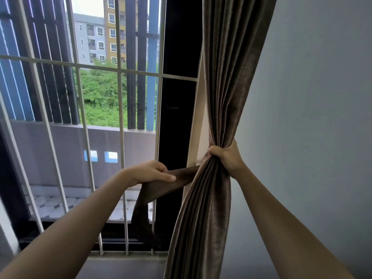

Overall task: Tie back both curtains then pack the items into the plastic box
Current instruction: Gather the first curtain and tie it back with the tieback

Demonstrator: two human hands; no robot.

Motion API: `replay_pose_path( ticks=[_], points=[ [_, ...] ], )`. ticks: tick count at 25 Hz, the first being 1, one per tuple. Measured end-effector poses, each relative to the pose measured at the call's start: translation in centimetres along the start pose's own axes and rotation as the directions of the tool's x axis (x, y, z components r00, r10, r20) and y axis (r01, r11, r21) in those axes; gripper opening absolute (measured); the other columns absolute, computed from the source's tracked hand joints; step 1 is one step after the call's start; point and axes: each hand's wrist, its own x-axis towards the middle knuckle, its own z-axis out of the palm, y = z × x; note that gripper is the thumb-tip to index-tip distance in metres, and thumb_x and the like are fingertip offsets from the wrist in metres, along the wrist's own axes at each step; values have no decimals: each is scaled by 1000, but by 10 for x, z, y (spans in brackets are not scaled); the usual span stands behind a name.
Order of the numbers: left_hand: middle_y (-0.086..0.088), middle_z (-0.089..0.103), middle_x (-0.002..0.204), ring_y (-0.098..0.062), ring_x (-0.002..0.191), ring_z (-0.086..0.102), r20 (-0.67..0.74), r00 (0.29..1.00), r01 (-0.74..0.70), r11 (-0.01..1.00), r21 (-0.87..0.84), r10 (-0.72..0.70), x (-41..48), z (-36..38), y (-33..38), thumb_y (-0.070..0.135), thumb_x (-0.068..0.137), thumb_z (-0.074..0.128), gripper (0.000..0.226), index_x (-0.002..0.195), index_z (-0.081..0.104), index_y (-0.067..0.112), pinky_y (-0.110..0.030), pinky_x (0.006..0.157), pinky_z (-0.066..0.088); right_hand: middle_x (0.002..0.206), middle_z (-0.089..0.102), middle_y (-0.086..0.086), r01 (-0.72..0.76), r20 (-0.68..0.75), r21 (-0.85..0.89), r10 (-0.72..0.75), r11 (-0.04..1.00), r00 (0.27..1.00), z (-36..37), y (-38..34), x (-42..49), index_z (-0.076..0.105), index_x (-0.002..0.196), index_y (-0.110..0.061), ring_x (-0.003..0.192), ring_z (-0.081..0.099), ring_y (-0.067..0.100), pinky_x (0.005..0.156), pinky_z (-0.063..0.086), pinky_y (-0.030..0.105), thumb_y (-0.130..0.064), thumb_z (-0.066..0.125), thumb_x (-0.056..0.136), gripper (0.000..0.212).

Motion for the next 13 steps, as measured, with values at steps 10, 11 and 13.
replay_pose_path(
  ticks=[10, 11, 13],
  points=[
    [-7, 46, 134, -21, 122, 45, -231, 956, -273, 842, -466, 182, -37, 86, 60, 32, 82, 69, 14, 82, 72, 18, -41, 105, 42, 112, 61, 5, -75, 79, -135, 87, 988, 993, 21, -29, 6, 45, 125, -15, 100, 62, 20, 87, 55, 37, -33, 76, 50, 83],
    [1, 25, 149, -22, 136, 25, -314, 934, -304, 843, -444, 172, -29, 92, 57, 35, 80, 71, 8, 80, 73, 27, -43, 112, 31, 111, 62, 4, -79, 72, -135, 89, 988, 993, 23, -36, 7, 47, 124, -16, 100, 62, 19, 86, 55, 36, -34, 76, 48, 84],
    [12, -4, 157, -22, 143, -1, -382, 900, -365, 845, -391, 211, -15, 99, 58, 42, 75, 73, 6, 71, 72, 37, -50, 116, 17, 109, 65, 2, -68, 28, -99, 71, 993, 997, 26, -52, 11, 51, 121, -17, 98, 64, 18, 85, 55, 36, -32, 76, 49, 77]
  ],
)
